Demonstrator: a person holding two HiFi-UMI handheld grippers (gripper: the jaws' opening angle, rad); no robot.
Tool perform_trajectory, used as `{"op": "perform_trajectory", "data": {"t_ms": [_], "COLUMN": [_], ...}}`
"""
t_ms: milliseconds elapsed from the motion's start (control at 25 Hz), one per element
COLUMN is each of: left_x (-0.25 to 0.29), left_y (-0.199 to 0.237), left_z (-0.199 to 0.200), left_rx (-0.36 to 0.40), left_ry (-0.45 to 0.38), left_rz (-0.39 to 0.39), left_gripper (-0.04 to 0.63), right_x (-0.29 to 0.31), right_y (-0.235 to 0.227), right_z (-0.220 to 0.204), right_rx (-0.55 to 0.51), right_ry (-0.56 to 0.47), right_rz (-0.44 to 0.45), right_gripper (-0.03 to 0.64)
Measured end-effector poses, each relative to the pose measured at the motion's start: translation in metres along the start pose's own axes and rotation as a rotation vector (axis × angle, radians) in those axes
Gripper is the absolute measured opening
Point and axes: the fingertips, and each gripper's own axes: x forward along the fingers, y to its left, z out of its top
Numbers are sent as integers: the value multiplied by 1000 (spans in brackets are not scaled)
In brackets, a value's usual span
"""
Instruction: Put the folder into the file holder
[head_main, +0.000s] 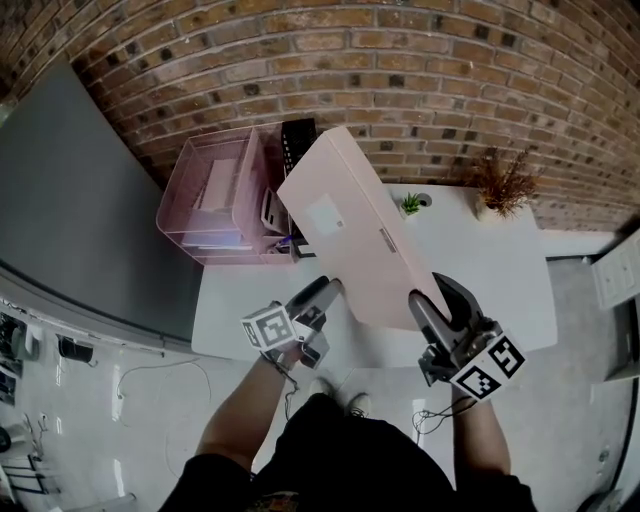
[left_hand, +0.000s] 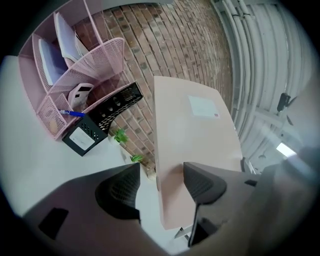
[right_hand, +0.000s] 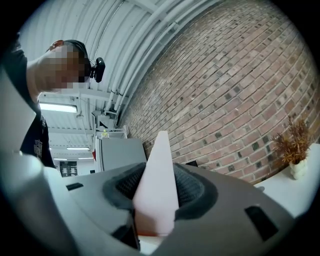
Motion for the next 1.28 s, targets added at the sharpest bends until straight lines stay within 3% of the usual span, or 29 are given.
{"op": "perform_trajectory", "data": {"t_ms": [240, 480, 600, 720, 800, 960, 1120, 1280], "left_x": [-12, -20, -21, -15, -10, -9, -11, -16], "left_y": [-4, -19, -18, -21, -20, -14, -16, -11], "left_z": [2, 18, 18, 23, 25, 39, 72, 97], "left_rx": [-44, -179, -205, -164, -134, -130, -18, 44], "left_ry": [-71, -184, -178, -135, -98, -69, -52, -36], "left_rz": [-16, -85, -91, -119, -124, -111, -146, -137], "left_gripper": [267, 268, 267, 260, 207, 206, 206, 206], "right_x": [-11, -17, -17, -16, -14, -4, 13, 30], "right_y": [3, 2, 3, 2, 2, 8, 21, 33], "right_z": [4, 10, 5, -1, -5, -7, -12, -22], "right_rx": [33, 120, 139, 135, 122, 111, 72, 1], "right_ry": [-23, -66, -61, -49, -37, -43, -20, 41], "right_rz": [18, 39, 43, 46, 38, 26, 21, 7], "right_gripper": [178, 178, 178, 178, 179, 180, 181, 186]}}
